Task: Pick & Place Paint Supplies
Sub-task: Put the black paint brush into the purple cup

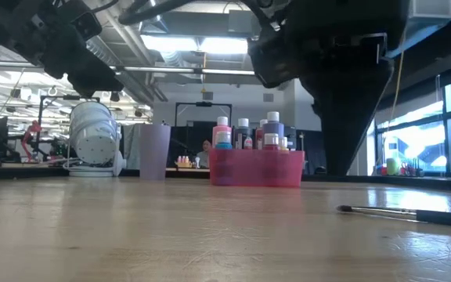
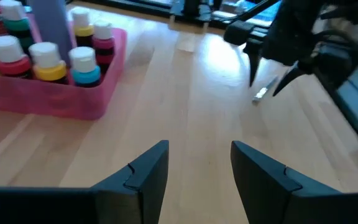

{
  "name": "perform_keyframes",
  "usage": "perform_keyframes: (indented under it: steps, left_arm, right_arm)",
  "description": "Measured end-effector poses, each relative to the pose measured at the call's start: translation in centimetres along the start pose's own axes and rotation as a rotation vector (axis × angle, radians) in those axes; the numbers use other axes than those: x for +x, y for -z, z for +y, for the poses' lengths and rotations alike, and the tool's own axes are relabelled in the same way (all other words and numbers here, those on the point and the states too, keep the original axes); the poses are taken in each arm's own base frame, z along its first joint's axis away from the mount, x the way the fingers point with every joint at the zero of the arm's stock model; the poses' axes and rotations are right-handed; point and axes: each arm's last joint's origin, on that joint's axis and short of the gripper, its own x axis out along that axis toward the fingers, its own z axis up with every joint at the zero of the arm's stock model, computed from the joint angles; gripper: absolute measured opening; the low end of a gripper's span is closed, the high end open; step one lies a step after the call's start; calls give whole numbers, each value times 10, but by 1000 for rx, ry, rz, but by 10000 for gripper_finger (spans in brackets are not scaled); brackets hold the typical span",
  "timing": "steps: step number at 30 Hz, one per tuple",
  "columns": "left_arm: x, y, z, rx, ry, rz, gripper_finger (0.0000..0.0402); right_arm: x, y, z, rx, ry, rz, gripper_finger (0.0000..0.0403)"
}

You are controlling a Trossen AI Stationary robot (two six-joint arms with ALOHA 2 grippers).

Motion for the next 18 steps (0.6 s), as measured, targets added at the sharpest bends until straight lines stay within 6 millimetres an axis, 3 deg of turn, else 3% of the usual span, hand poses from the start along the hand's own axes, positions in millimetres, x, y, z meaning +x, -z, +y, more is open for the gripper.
perform_keyframes:
  steps: [13,18]
  left_arm:
    - [-1,-9,-5,-1,108,-76,169]
    - [-1,-8,-4,-1,107,-70,169]
  right_arm:
    - [31,3,4,25,35,78,212]
    - [34,-1,0,27,34,91,212]
